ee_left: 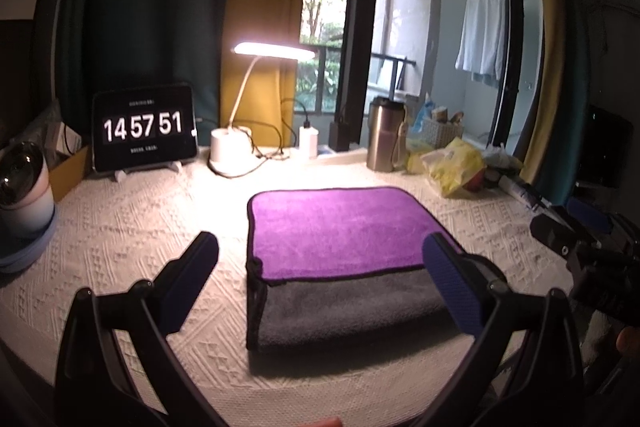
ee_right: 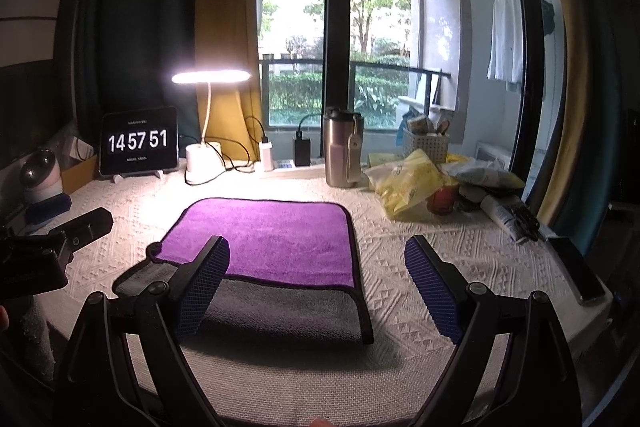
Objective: Fold towel
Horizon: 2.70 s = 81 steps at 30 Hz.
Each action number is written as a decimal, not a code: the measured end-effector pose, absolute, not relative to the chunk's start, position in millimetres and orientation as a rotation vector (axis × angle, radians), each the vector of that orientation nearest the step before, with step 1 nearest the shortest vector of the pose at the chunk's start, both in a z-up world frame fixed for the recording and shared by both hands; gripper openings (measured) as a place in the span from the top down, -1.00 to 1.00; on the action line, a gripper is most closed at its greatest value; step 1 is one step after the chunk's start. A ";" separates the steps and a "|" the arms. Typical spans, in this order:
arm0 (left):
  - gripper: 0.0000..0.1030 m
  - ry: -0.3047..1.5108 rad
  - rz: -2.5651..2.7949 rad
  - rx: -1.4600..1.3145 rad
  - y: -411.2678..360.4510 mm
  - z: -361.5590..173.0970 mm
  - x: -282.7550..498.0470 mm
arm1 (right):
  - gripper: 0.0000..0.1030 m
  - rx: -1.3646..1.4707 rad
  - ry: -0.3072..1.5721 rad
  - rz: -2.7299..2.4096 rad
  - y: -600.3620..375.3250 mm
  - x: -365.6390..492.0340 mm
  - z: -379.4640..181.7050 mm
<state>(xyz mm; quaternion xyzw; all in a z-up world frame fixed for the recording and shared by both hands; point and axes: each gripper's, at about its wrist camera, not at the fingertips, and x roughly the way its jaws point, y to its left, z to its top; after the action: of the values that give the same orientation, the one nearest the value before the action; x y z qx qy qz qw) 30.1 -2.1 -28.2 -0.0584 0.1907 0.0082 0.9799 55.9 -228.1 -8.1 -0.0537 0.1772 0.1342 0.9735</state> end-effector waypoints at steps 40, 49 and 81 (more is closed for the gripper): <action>-0.80 0.806 0.036 -0.222 3.3 -107.6 137.0 | -0.50 -0.110 0.689 0.304 -243.6 173.1 -80.5; -0.52 0.865 0.032 -0.231 2.2 -119.1 141.1 | -0.16 -0.140 0.738 0.333 -237.2 179.5 -88.8; 0.78 0.779 0.009 -0.157 -6.6 -98.5 119.3 | 0.90 -0.247 0.634 0.351 -228.1 156.8 -74.4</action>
<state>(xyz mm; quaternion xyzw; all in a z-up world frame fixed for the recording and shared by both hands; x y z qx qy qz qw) 119.3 -6.6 -98.5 -0.0765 0.3795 0.0042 0.9220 156.8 -228.1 -74.4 -0.1206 0.3093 0.1713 0.9276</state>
